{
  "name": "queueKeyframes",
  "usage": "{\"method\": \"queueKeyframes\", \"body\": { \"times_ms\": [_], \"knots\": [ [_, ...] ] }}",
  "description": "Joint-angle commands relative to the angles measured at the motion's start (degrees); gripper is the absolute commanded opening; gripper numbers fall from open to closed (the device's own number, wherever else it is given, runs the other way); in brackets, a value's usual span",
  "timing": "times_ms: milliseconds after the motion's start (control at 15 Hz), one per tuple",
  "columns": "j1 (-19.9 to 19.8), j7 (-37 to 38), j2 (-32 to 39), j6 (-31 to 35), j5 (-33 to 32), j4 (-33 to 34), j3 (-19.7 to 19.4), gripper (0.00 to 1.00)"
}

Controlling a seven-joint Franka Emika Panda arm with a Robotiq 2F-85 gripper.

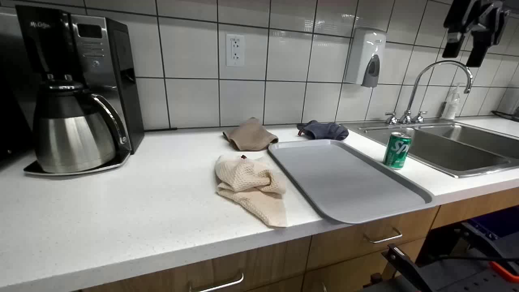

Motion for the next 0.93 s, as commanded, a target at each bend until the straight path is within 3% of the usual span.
{"method": "queueKeyframes", "body": {
  "times_ms": [0, 867],
  "knots": [
    [-0.89, -0.43, 0.21, -0.06, 0.49, 0.08, 0.77, 1.0],
    [0.7, 0.77, 3.83, 1.05, 1.58, -0.89, 2.94, 1.0]
  ]
}}
